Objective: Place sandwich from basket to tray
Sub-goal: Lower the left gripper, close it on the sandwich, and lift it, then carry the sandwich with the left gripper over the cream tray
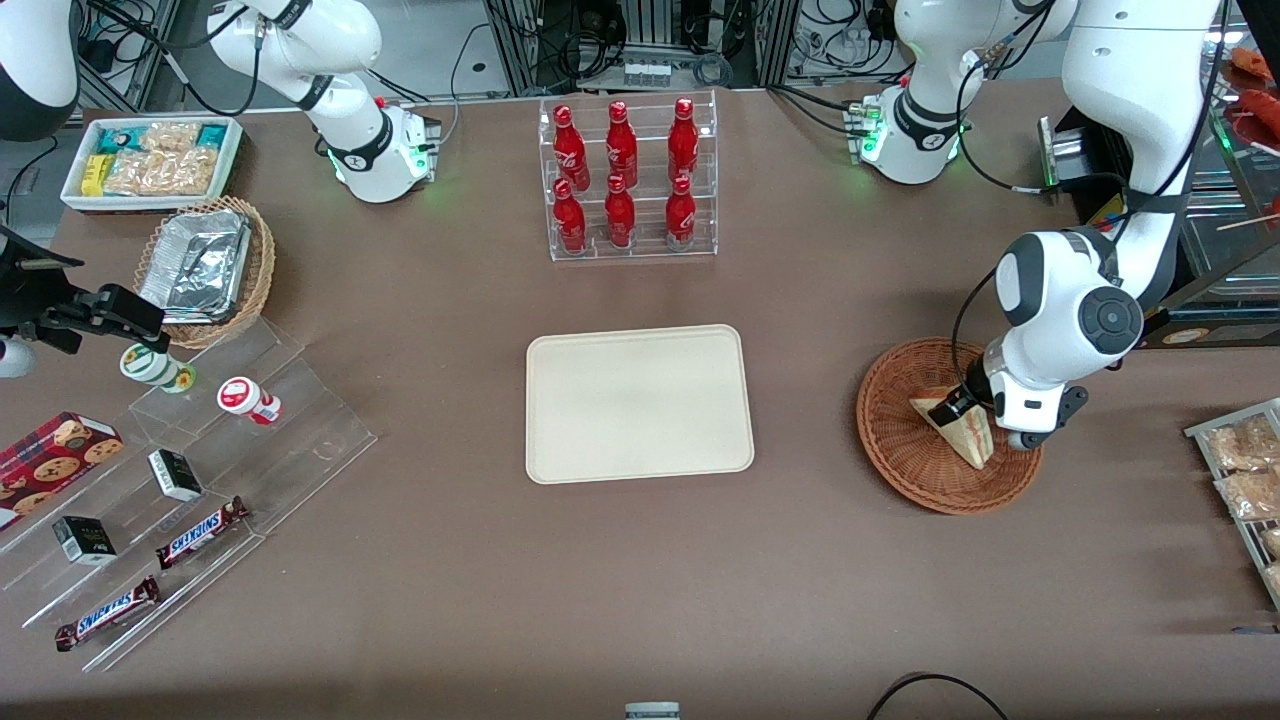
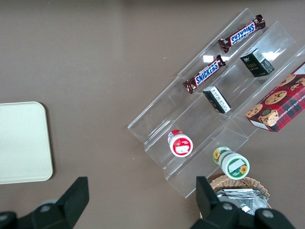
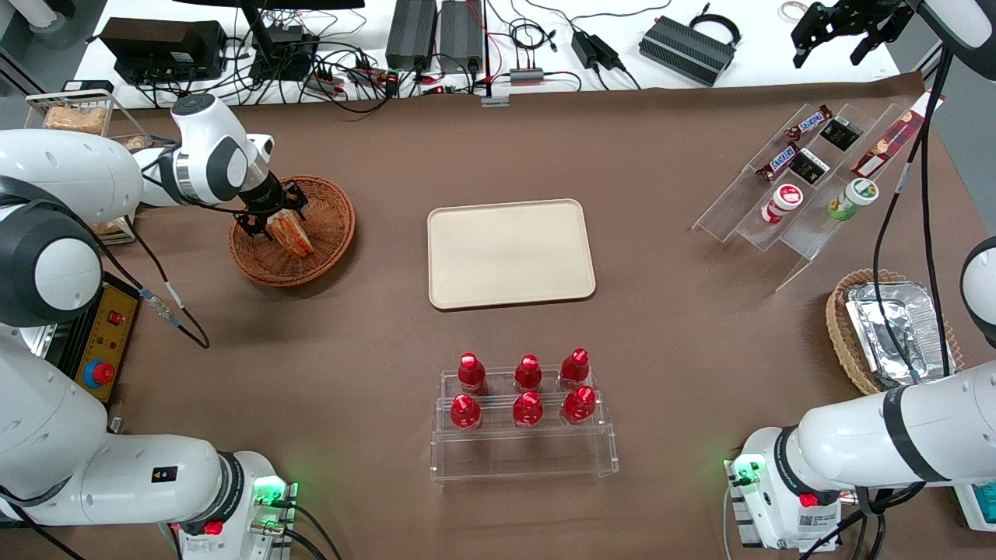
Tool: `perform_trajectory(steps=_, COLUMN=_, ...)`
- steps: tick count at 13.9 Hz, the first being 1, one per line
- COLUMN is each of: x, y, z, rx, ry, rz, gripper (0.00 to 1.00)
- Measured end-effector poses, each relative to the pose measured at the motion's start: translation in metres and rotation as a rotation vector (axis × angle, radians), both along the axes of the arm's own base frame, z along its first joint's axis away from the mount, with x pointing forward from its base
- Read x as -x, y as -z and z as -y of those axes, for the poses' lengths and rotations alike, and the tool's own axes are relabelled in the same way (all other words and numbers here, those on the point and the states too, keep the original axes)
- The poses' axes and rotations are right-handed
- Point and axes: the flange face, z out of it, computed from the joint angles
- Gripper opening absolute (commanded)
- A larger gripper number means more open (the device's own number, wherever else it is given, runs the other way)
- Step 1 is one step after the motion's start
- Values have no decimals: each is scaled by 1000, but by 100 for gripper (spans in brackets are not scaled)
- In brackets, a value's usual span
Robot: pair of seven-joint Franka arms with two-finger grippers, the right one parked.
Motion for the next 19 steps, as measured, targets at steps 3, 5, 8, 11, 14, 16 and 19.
perform_trajectory(steps=3, x=0, y=0, z=0, rx=-19, ry=23, rz=2, gripper=0)
perform_trajectory(steps=5, x=-1, y=-3, z=0, rx=-26, ry=34, rz=6, gripper=0)
perform_trajectory(steps=8, x=-9, y=-29, z=5, rx=-29, ry=49, rz=-30, gripper=0)
perform_trajectory(steps=11, x=-21, y=-67, z=32, rx=-30, ry=100, rz=-59, gripper=0)
perform_trajectory(steps=14, x=-19, y=-84, z=89, rx=-32, ry=196, rz=-54, gripper=0)
perform_trajectory(steps=16, x=-9, y=-88, z=133, rx=-33, ry=272, rz=-53, gripper=0)
perform_trajectory(steps=19, x=4, y=-90, z=193, rx=-32, ry=372, rz=-42, gripper=0)
